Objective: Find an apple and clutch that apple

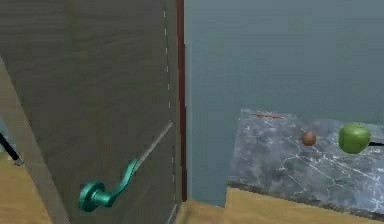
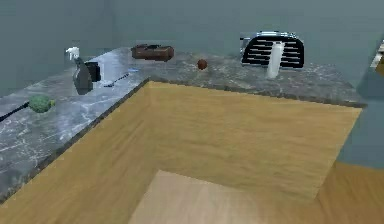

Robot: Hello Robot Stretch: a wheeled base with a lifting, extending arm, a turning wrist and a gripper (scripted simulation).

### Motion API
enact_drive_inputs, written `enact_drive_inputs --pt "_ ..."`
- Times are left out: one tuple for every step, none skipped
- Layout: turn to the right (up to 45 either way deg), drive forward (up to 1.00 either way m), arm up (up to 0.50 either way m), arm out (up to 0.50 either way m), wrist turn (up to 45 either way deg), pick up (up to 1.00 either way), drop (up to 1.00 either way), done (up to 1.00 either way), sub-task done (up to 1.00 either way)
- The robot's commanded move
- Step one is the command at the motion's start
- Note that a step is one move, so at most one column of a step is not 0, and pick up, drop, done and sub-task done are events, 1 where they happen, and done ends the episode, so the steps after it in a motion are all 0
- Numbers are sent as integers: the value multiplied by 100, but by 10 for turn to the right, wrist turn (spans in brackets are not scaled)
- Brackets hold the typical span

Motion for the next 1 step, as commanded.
enact_drive_inputs --pt "-420 0 0 0 0 0 0 0 0"
